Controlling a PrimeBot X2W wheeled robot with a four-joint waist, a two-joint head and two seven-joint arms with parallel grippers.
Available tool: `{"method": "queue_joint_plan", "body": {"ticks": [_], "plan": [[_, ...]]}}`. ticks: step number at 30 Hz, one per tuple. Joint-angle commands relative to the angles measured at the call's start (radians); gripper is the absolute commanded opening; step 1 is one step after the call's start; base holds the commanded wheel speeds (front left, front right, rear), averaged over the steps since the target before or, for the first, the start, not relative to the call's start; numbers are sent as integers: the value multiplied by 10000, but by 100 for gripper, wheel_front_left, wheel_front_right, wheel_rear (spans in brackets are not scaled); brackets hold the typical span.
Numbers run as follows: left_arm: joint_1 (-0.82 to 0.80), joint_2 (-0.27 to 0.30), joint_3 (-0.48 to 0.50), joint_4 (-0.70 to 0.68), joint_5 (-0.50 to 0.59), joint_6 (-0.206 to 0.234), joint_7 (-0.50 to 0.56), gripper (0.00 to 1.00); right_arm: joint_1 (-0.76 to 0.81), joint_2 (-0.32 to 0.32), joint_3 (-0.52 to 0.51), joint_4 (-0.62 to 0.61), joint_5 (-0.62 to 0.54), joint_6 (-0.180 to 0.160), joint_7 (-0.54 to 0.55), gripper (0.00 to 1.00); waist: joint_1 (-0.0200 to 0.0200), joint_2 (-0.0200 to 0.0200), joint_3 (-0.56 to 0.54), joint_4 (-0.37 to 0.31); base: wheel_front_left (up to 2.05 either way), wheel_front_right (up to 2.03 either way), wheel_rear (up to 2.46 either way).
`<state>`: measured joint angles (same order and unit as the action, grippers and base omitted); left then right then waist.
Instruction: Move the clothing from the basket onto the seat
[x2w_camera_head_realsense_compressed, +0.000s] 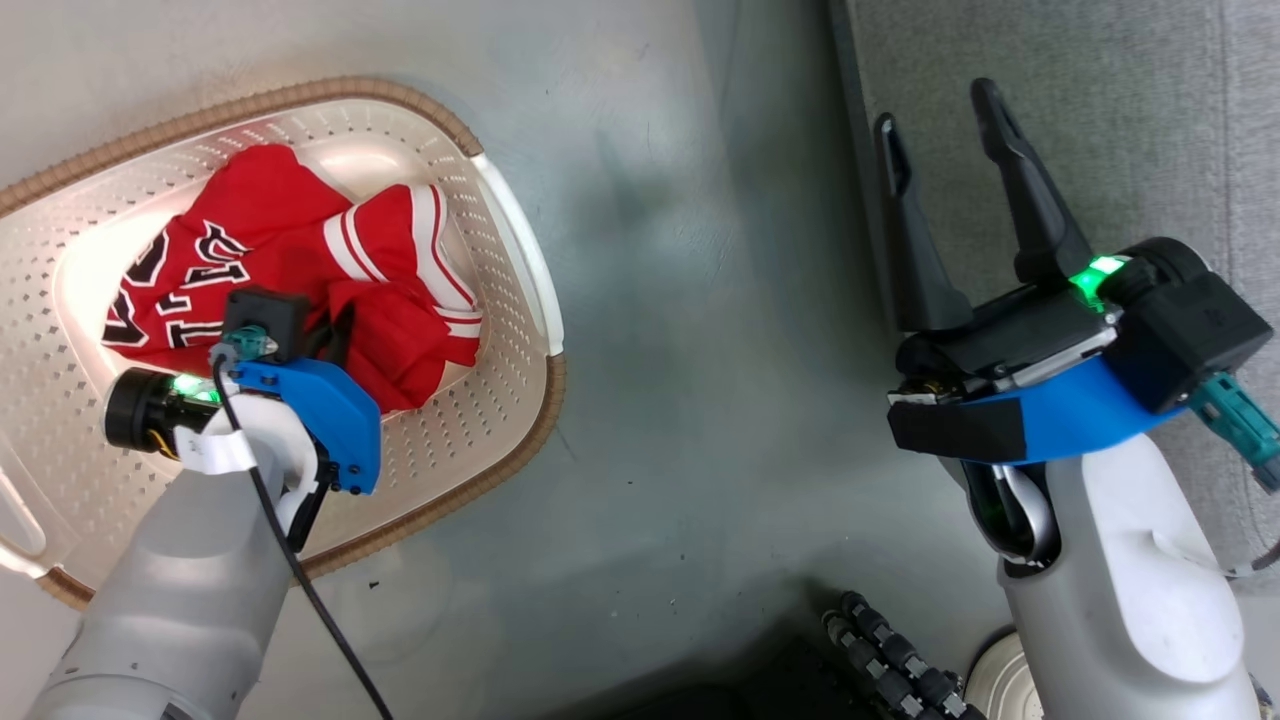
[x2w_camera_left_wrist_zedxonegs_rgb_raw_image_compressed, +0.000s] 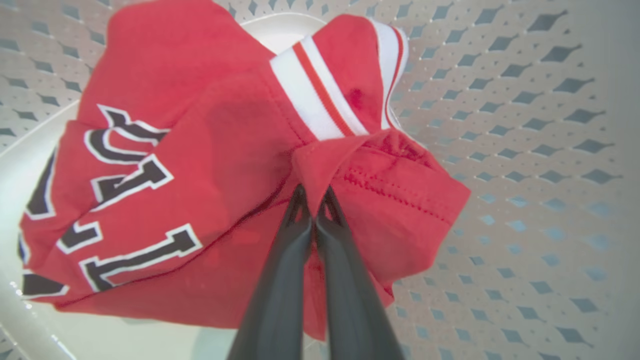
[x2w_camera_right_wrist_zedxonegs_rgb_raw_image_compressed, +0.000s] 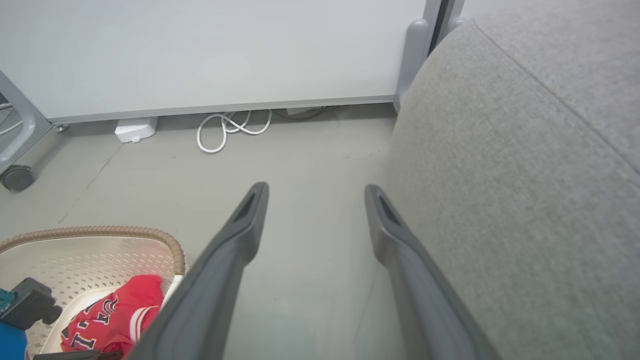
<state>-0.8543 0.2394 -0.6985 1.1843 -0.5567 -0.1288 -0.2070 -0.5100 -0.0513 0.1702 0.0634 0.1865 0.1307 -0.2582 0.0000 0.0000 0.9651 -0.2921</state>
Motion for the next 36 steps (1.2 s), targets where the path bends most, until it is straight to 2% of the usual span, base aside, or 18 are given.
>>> {"method": "queue_joint_plan", "body": {"ticks": [1, 6, 14, 26, 36], "plan": [[-202, 73, -34, -43, -78, -25, -96, 0, -204, 13, 57, 48, 69, 1, -50, 100, 0, 0, -77, -36, 0, 0, 0], [60, -20, -55, -106, -283, -24, -333, 0, -307, 12, 157, 367, 67, 1, -62, 100, 0, 0, -803, 108, 0, 0, 0], [1011, -153, -227, -602, -582, -25, -577, 0, 90, 7, 237, 1098, -185, 1, -69, 100, 0, 0, -3031, 724, 0, 0, 0], [3070, -413, 165, -2954, -376, -25, -593, 0, 1429, 1, 278, 1912, -383, 1, 551, 100, 0, 0, -6774, 1988, 0, 0, 0], [3671, -615, 41, -4193, -163, -26, -595, 0, 2743, 3, 474, 2167, -86, 1, 1162, 100, 0, 0, -8822, 2575, 0, 0, 0]]}}
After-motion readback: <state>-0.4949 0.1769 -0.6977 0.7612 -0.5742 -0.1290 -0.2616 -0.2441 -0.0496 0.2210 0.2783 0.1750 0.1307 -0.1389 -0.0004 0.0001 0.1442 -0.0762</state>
